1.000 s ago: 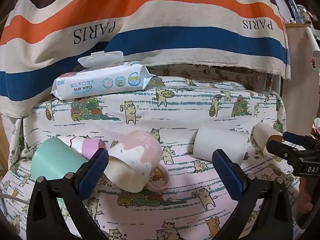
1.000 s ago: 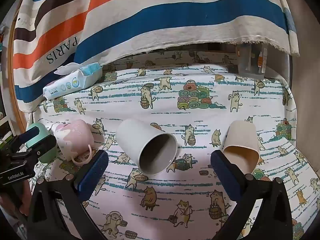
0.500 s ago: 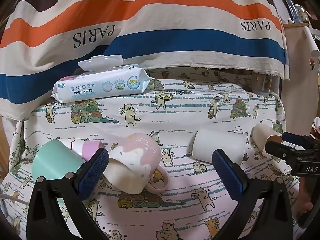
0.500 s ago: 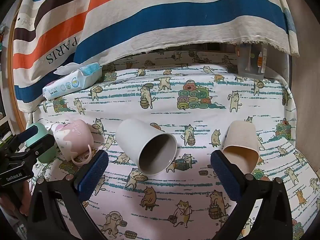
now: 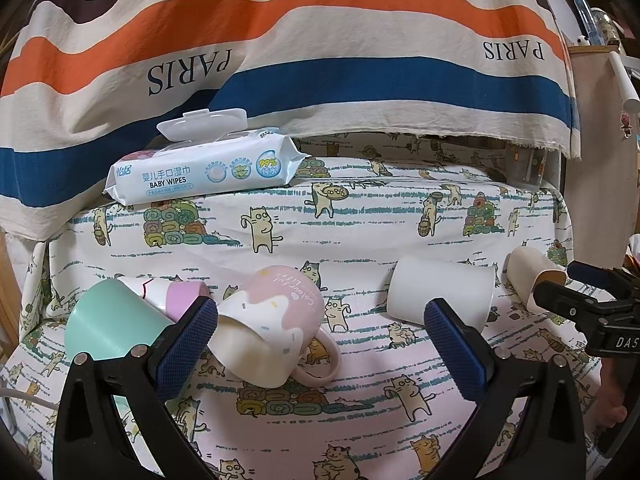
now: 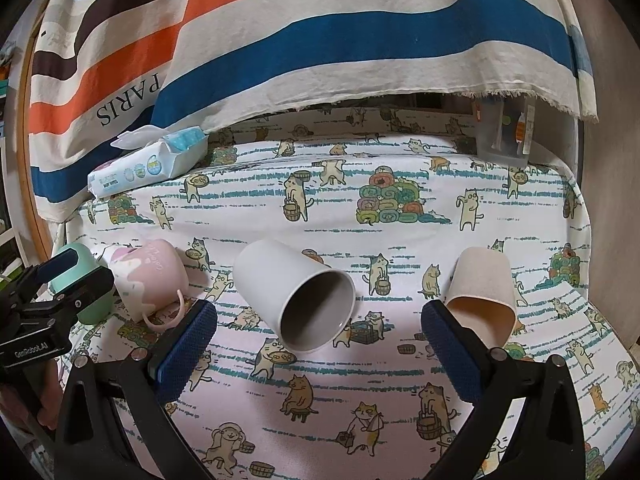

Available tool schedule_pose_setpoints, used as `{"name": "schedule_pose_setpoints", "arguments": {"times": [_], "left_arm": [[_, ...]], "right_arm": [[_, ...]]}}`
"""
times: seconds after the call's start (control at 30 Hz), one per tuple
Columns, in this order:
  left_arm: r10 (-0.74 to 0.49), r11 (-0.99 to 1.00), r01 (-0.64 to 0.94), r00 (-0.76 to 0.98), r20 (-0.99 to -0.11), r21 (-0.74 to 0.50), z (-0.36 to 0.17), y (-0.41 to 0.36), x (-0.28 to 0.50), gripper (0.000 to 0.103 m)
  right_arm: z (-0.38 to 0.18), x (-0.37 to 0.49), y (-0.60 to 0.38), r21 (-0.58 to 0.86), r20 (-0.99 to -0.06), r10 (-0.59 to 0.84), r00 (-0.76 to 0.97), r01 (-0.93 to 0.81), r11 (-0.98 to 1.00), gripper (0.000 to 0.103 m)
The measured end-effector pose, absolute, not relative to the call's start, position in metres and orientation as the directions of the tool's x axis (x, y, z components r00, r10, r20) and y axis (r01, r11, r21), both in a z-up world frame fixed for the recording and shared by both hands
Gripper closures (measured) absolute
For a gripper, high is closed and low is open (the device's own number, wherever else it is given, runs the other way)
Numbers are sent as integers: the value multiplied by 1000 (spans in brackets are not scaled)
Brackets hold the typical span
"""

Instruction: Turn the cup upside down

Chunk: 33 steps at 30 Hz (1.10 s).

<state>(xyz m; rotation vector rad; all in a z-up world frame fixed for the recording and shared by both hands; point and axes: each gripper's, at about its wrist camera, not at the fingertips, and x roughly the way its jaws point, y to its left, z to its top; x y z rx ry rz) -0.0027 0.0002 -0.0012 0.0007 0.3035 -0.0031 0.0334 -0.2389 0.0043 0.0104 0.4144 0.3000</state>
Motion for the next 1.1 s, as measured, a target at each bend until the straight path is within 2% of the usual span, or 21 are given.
{"name": "schedule_pose_setpoints", "arguments": {"times": [1.1], "left_arm": [[0,1000,0,954,-300,0,-1,1,-2,0]], "right_arm": [[5,30,-238,67,-392,288,874,-285,956,1]]}}
